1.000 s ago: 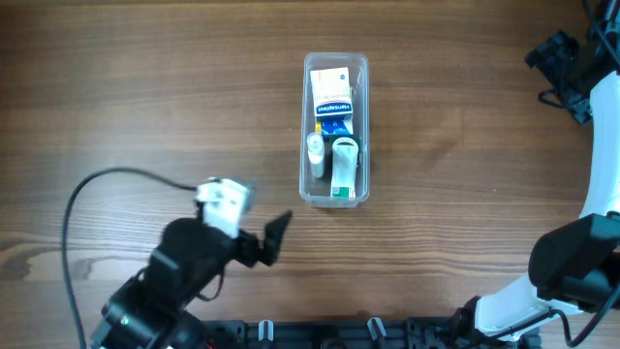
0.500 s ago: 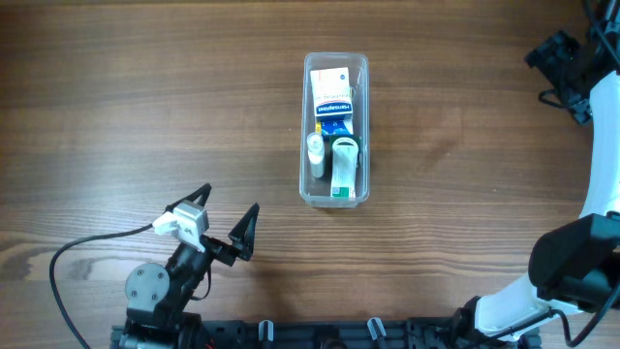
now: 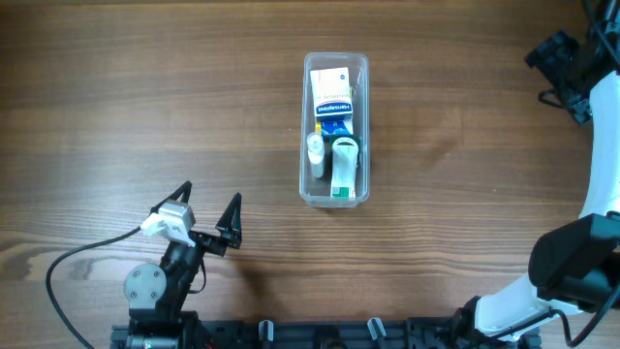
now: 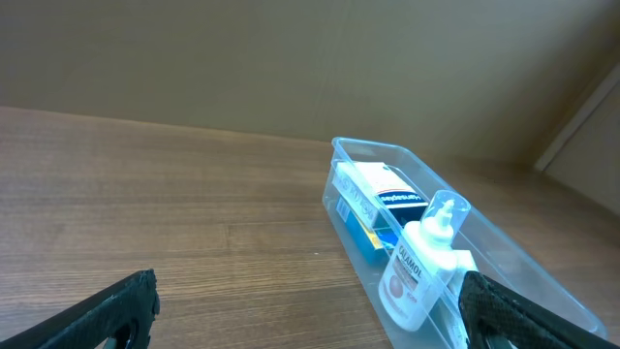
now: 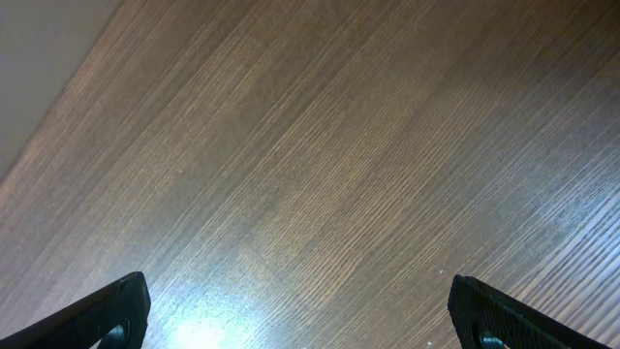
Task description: Pack container
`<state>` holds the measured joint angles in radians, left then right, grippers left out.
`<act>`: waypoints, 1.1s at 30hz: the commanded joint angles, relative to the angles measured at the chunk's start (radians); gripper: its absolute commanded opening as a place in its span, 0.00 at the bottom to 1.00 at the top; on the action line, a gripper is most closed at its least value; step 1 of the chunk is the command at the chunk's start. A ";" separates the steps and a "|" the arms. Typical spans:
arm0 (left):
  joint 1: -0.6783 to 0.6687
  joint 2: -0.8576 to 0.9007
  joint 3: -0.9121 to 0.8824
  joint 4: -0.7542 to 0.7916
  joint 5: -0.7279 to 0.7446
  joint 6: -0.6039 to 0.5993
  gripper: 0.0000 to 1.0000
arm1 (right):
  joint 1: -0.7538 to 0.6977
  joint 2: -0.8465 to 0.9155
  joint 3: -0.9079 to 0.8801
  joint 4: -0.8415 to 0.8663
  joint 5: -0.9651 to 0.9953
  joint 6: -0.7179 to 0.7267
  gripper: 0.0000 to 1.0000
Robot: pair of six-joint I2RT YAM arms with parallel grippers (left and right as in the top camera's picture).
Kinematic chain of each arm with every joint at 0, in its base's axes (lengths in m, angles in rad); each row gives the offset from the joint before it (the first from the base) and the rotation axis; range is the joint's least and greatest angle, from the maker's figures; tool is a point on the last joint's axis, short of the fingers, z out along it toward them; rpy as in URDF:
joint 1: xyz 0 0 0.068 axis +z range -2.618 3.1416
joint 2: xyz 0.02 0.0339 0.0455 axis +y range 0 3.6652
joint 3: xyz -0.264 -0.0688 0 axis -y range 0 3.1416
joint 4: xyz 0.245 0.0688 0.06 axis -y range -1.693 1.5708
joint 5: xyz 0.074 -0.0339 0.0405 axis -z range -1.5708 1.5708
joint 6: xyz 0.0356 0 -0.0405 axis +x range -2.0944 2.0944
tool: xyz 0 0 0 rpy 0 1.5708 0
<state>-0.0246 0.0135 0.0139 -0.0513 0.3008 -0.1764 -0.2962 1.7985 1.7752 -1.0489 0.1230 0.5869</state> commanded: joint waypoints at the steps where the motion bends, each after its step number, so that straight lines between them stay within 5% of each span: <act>1: 0.008 -0.011 -0.008 0.003 -0.006 0.016 1.00 | 0.007 0.006 -0.004 0.002 -0.005 0.016 1.00; 24: 0.008 -0.011 -0.008 0.003 -0.006 0.016 1.00 | 0.009 0.006 -0.004 0.002 -0.006 0.018 1.00; 33: 0.008 -0.011 -0.008 0.003 -0.006 0.016 1.00 | 0.100 -0.285 -0.004 0.002 -0.006 0.018 1.00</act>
<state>-0.0246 0.0135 0.0139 -0.0509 0.3008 -0.1764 -0.2340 1.6756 1.7676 -1.0496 0.1226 0.5873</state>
